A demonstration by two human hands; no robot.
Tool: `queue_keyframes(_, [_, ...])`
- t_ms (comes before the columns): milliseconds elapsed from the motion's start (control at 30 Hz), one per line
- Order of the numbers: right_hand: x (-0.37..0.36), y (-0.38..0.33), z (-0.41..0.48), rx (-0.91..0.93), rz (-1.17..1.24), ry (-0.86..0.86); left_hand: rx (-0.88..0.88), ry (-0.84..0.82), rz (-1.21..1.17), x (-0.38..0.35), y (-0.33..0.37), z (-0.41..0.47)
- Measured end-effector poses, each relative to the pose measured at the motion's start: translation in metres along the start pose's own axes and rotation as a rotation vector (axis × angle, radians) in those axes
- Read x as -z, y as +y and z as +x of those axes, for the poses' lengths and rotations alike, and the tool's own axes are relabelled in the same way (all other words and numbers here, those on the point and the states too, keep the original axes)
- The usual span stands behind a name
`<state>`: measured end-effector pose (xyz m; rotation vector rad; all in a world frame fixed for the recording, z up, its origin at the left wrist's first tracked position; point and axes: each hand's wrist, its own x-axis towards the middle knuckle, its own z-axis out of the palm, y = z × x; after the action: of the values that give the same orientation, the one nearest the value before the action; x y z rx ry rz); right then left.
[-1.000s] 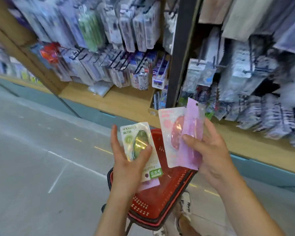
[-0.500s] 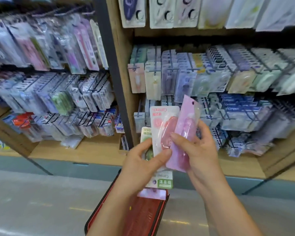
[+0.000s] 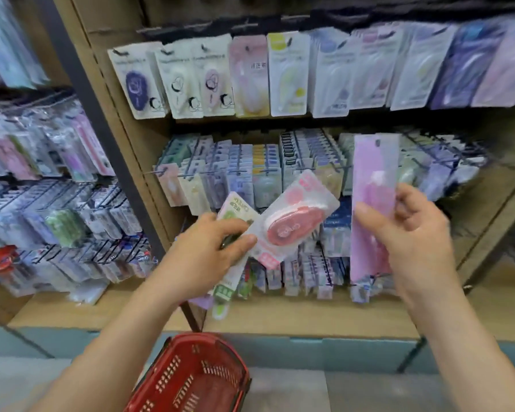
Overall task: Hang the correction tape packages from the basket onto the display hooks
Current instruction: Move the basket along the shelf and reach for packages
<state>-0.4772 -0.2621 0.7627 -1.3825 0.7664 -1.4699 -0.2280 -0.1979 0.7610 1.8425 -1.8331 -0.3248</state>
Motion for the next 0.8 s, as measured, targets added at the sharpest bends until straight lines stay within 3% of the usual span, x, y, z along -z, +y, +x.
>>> queue_keyframes(167, [0.048, -0.047, 0.038, 0.448, -0.821, -0.52, -0.125, -0.043, 0.544, 0.035, 0.087, 0.026])
queue_keyframes(267, [0.061, -0.055, 0.052, 0.471, -1.021, -0.673, -0.221, -0.007, 0.607, 0.044, 0.129, 0.038])
queue_keyframes(333, [0.073, -0.058, 0.057, 0.401, -0.933, -0.604, -0.238, 0.042, 0.509, 0.049, 0.149, 0.047])
queue_keyframes(433, [0.089, -0.061, 0.056, 0.283, -0.6, -0.455, -0.253, 0.159, 0.14, 0.05, 0.166, 0.061])
queue_keyframes(533, [0.095, -0.061, 0.054, 0.23, -0.363, -0.327, -0.228, 0.153, -0.184, 0.047, 0.173, 0.069])
queue_keyframes(800, [0.092, -0.059, 0.072, 0.135, 0.045, -0.135, -0.19, 0.17, -0.387, 0.05, 0.181, 0.092])
